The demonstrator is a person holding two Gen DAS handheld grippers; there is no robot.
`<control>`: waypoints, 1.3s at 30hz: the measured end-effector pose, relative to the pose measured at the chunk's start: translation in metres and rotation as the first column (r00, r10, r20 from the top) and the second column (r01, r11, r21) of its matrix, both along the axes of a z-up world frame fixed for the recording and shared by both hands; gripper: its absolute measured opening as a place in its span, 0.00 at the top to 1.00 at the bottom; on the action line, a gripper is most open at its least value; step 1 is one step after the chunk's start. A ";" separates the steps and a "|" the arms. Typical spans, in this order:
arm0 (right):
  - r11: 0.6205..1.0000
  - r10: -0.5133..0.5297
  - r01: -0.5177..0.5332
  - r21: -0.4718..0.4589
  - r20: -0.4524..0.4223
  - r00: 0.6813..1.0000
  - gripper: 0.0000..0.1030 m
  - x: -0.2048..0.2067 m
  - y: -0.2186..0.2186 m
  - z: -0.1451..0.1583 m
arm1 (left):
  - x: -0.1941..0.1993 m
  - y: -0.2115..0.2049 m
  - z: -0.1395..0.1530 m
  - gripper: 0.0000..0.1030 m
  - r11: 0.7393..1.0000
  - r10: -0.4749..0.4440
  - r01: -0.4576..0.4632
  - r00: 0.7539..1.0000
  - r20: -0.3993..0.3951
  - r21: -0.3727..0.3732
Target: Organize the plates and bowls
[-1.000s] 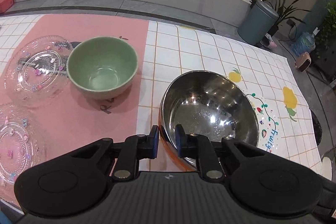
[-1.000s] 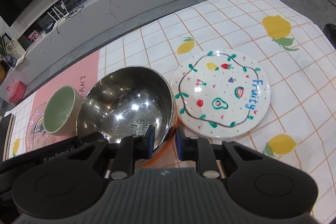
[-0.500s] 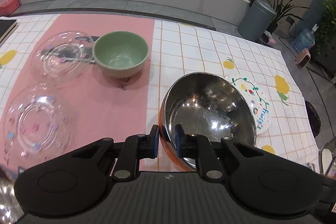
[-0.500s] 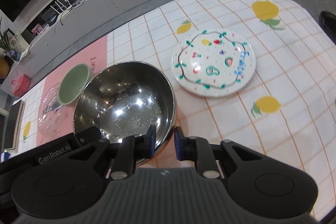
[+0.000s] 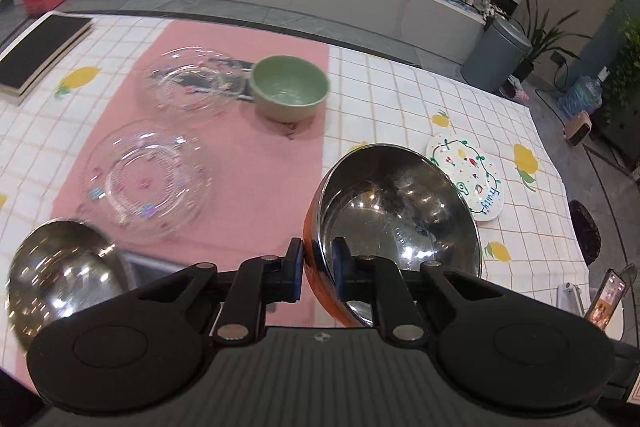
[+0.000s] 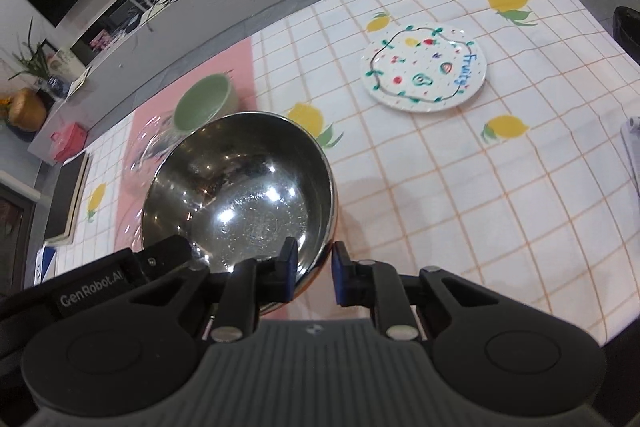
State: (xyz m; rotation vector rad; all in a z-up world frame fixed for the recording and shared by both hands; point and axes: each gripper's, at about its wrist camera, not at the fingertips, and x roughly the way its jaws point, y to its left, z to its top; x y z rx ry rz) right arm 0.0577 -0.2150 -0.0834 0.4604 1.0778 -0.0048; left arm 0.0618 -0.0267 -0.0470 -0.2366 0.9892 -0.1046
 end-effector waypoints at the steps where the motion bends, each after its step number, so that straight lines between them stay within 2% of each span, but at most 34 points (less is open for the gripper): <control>1: 1.000 0.010 -0.010 0.002 0.000 1.000 0.85 -0.003 0.004 0.001 | -0.004 0.005 0.002 0.85 1.000 0.009 -0.009 1.000 0.002 -0.004; 12: 0.992 0.125 -0.126 0.031 0.014 0.992 0.85 -0.030 0.060 0.018 | -0.038 0.059 0.027 0.86 0.994 0.105 -0.104 0.993 0.045 -0.012; 17: 0.982 0.184 -0.185 0.025 0.029 0.982 0.85 -0.034 0.087 0.025 | -0.051 0.081 0.028 0.86 0.987 0.160 -0.160 0.986 0.052 -0.002; 25: 0.958 0.284 -0.285 0.016 0.044 0.958 0.85 -0.033 0.129 0.031 | -0.069 0.127 0.027 0.86 0.966 0.259 -0.258 0.965 0.048 -0.029; 33: 0.925 0.381 -0.381 0.000 0.023 0.924 0.85 -0.029 0.172 0.025 | -0.081 0.170 0.017 0.86 0.935 0.352 -0.351 0.936 0.006 -0.056; 39: 0.912 0.409 -0.409 -0.037 -0.006 0.912 0.85 -0.025 0.190 0.014 | -0.081 0.186 -0.005 0.86 0.921 0.377 -0.382 0.924 -0.070 -0.077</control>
